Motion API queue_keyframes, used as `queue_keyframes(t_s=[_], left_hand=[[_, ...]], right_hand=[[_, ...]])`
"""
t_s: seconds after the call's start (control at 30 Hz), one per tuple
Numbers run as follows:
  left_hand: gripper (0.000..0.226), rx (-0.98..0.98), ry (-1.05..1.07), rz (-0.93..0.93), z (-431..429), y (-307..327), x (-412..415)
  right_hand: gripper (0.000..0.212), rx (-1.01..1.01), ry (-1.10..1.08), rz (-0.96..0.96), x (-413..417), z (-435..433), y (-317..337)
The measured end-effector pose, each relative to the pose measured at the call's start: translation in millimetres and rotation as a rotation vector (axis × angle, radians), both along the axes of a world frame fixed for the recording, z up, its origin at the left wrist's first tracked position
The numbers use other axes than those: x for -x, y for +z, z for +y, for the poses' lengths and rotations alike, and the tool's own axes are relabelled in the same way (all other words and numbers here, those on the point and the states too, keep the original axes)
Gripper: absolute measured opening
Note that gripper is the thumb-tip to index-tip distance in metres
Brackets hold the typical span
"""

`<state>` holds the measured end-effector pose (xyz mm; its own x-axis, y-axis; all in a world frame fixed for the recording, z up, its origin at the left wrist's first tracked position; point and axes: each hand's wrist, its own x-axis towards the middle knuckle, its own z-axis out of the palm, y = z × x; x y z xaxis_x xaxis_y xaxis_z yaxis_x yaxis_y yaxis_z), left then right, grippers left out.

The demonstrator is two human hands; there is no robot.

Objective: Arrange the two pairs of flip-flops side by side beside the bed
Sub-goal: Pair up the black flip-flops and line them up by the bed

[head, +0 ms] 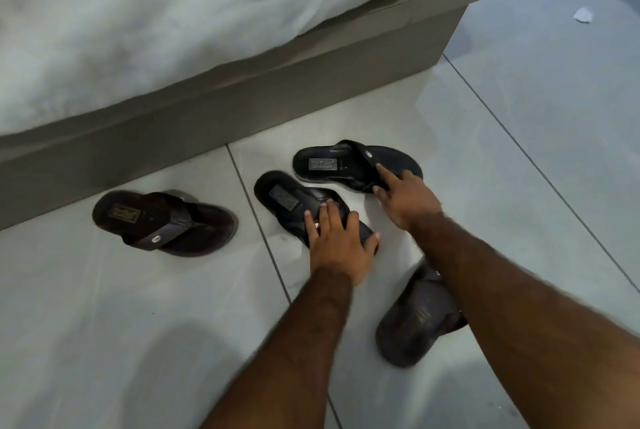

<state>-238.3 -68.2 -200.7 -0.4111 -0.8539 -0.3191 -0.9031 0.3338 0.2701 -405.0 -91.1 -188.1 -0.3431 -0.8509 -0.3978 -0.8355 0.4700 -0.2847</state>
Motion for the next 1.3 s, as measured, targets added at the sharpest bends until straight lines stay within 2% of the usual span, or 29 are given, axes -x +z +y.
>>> queue_keyframes(t_s=[0.1,0.13,0.23,0.37,0.5,0.57,0.7,0.87,0.97,1.1,1.3], left_hand=[[0.050,0.014,-0.060,-0.015,-11,4,6],[0.050,0.007,-0.075,-0.033,-13,5,7],[0.071,-0.010,-0.059,-0.025,-16,7,5],[0.087,-0.017,-0.065,0.059,-25,8,-10],[0.085,-0.091,-0.031,0.191,-43,9,-20],[0.082,-0.083,-0.012,0.233,-53,10,-15],[0.080,-0.028,-0.059,0.103,-62,9,5],[0.064,0.056,0.015,0.003,-70,3,19],[0.065,0.021,0.015,-0.007,-81,2,23],[0.069,-0.027,-0.035,-0.003,-103,1,27],[0.073,-0.042,-0.053,0.017,-108,-8,32]], right_hand=[[0.055,0.030,-0.030,-0.027,-5,5,2],[0.054,0.042,-0.044,-0.036,-7,8,3],[0.051,0.071,-0.093,-0.065,-17,20,2],[0.039,0.167,-0.051,0.064,-19,30,3],[0.043,0.192,-0.098,-0.171,-17,29,3],[0.039,0.211,-0.122,-0.181,-22,29,1],[0.038,0.206,-0.134,-0.097,-28,27,-3],[0.035,0.207,-0.107,-0.053,-25,17,-4],[0.037,0.232,-0.123,-0.068,-21,12,-8],[0.054,0.179,-0.146,-0.062,-13,1,-15],[0.055,0.149,-0.123,-0.038,0,-21,-18]])
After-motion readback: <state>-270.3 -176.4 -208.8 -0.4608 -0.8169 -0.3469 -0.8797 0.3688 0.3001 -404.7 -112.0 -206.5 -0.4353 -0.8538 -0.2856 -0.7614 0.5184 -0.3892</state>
